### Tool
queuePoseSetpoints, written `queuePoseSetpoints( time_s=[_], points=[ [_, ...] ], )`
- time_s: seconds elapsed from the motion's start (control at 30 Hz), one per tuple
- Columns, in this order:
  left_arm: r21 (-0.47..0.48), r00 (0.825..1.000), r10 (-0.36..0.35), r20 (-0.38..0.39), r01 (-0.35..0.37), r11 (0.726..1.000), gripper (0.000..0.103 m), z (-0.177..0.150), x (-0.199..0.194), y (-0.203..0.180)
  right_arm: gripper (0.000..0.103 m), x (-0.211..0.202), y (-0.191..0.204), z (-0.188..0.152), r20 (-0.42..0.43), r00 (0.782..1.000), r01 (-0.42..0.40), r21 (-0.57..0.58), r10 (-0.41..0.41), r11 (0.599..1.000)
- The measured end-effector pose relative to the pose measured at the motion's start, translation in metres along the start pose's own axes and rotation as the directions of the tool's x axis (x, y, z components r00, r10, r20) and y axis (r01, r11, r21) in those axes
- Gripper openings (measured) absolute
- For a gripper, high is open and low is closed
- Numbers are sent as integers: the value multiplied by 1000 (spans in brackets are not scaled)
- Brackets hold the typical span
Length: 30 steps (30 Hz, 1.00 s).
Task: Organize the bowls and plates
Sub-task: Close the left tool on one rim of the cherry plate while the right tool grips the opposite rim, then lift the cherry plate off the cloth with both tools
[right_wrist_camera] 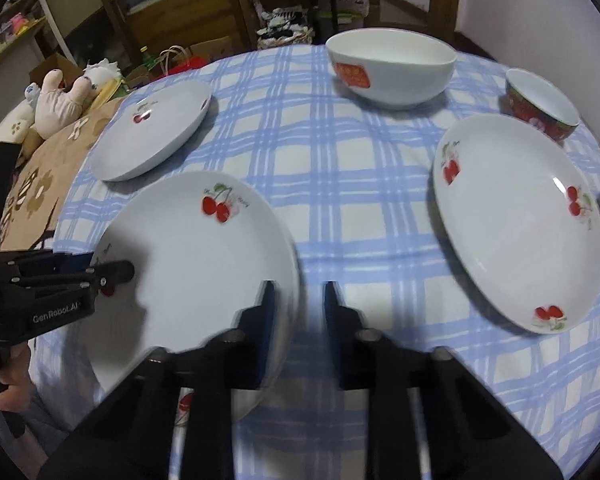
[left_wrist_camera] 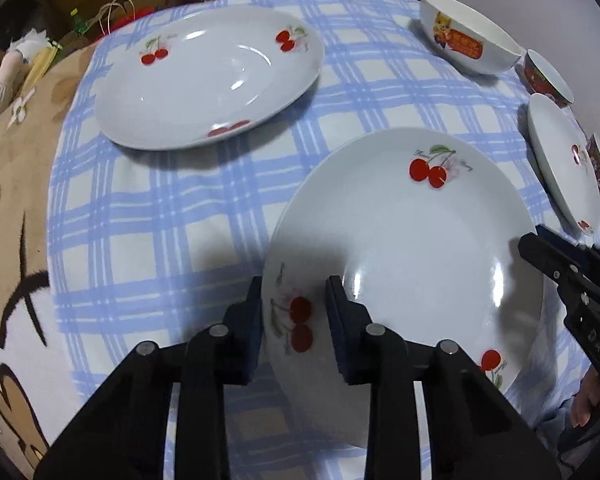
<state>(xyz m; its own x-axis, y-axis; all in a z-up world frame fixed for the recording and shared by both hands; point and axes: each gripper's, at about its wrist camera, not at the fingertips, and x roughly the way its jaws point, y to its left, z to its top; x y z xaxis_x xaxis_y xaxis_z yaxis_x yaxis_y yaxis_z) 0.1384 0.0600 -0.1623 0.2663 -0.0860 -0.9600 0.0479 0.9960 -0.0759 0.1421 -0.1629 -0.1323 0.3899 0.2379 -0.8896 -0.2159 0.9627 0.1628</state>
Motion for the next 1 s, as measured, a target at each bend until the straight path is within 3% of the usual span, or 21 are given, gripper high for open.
queuePoseSetpoints(
  time_s=[0.33, 0.7, 1.0],
  points=[
    [-109, 994, -102, 47, 107, 988, 18, -2, -6, 18, 8, -5, -1, -1, -9, 1000, -24, -29, 24, 999],
    [-43, 975, -204, 86, 208, 977, 15, 3, -19, -9, 7, -32, -29, -10, -9, 999, 33, 2, -33, 999],
    [31, 962, -269, 42, 268, 963, 14, -6, -18, -46, 7, -55, -60, -41, -45, 997, 73, 85, -70, 994]
  ],
)
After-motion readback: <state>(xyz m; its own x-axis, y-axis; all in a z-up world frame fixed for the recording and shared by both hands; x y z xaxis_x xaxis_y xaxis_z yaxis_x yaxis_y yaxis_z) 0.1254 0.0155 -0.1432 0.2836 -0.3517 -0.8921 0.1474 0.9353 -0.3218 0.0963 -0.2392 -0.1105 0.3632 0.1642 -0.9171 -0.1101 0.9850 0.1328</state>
